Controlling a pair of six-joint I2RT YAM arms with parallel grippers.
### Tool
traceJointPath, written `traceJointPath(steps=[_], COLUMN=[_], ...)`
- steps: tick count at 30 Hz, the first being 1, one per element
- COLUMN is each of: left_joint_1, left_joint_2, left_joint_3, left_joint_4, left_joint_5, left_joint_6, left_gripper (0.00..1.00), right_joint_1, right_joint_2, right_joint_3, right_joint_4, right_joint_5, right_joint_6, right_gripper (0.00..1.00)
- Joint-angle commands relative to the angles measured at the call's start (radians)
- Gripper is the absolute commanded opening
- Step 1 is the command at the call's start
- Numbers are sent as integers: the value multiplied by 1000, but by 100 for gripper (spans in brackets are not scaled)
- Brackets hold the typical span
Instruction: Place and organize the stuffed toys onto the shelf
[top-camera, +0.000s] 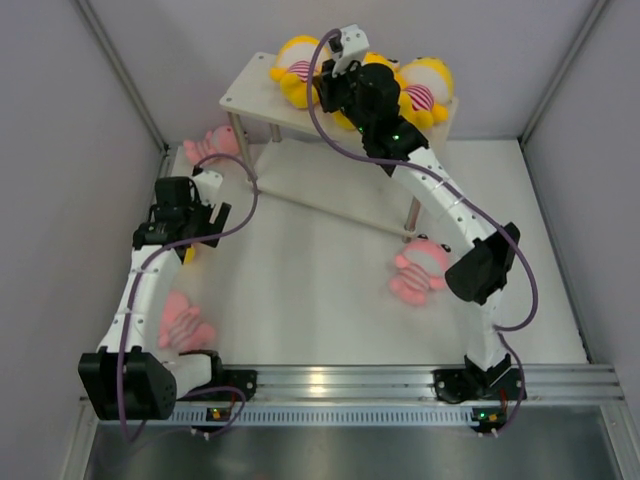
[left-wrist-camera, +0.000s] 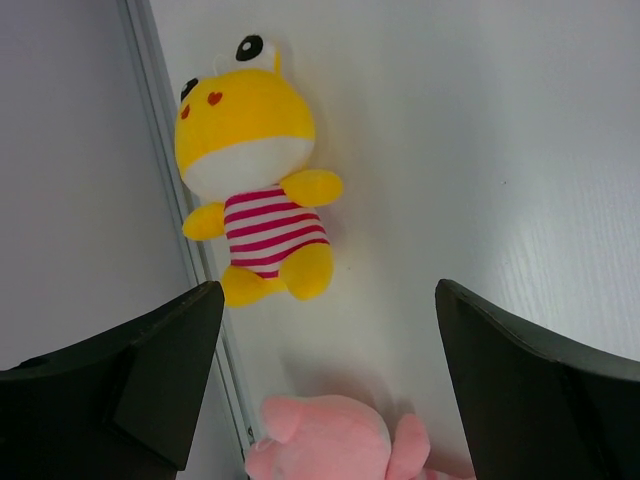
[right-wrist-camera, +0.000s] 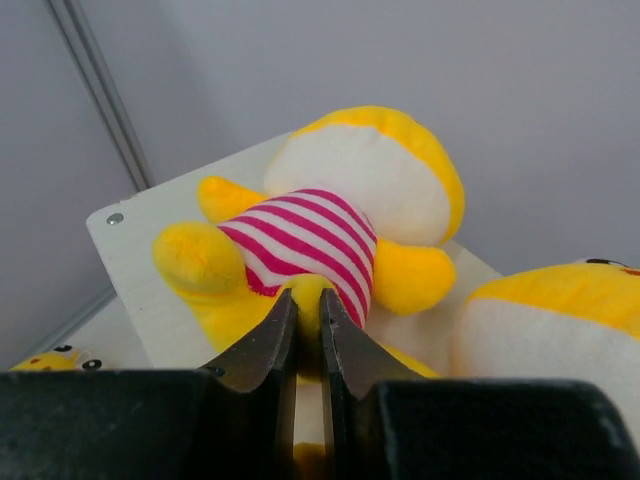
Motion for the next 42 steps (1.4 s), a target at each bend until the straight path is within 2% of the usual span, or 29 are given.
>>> traceJointPath(steps=[1,7,18,20,21,27,36,42], left_joint_1=[14,24,68,70,71,74,134,177], left_joint_2=[0,-3,11,11,11,20,147,247], left_joint_3=[-15,-26,-26,-24,-24,-28,20,57], left_joint_4=[29,29,29,28,29,29,43,110], left_joint_5=[16,19,30,32,33,41,7,-39], left_joint_6=[15,16,25,27,27,27,-5,-1], left_gripper=[92,92,92,92,92,92,88,89], right_joint_1=[40,98,106,104,103,103,102,101], right_joint_2=[-124,-136,-90,-90,-93,-128,-187,-251], right_joint_3=[-66,-79,-68,-68,-70,-77,-77,-96], right_joint_4=[130,161,144,144,141,118,93,84], right_joint_5=[145,304,305,301,298,257,131,81], right_joint_6=[-2,-72,-111,-108,-108,-144,-193,-218], right_gripper=[0,0,1,10,24,54,80,84])
